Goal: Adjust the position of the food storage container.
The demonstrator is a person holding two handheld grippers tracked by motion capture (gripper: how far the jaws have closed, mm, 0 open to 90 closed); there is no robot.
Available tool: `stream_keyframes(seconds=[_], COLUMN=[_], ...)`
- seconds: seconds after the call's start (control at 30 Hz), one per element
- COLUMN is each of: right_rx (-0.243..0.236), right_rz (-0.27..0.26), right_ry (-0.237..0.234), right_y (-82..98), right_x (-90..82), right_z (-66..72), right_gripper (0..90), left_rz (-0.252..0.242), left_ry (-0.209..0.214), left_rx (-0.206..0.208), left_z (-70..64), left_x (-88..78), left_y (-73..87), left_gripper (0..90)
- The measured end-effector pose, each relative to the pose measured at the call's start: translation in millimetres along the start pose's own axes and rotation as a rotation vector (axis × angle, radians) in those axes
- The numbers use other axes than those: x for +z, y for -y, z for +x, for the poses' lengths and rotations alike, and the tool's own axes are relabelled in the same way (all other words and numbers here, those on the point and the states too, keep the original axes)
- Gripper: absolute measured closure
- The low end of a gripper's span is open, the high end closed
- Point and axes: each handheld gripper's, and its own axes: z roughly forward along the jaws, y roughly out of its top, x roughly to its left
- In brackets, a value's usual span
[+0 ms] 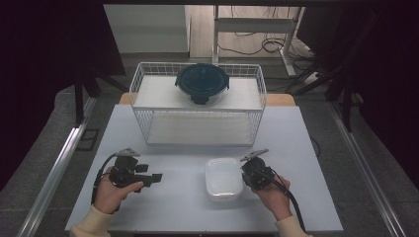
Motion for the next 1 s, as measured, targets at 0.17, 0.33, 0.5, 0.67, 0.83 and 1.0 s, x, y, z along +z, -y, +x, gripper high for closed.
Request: stream_keyframes(seconds=[0.17,0.33,0.5,0.67,0.83,1.0], right_rx=[-0.031,-0.054,-0.066,-0.083,-0.086,-0.099], right_rz=[0.001,-0.007,-0.010,-0.015,-0.013,-0.012], right_ry=[-0.026,-0.041,-0.066,-0.113,-0.120,-0.132], right_y=[-8.3,-14.3,-19.1,-21.6,-20.6,-17.9], right_x=[3.6,4.8,7.2,7.6,7.7,4.6], right_z=[10.8,19.4,27.0,34.9,36.5,40.8], right_gripper=[89.4,89.4,89.4,89.3,89.3,89.3], left_rz=[-0.002,-0.003,-0.002,0.000,0.003,0.002], left_ry=[-0.001,-0.002,-0.001,-0.003,-0.002,-0.003], left_rx=[-0.001,0.000,0.001,-0.001,0.002,0.001], left_z=[0.4,0.2,-0.1,0.4,-0.1,-1.1], left_x=[-0.4,-0.5,0.0,0.3,0.9,1.3], left_y=[0.2,0.1,0.1,0.1,0.1,0.1], left_gripper=[25.8,25.7,25.5,24.8,24.7,24.7])
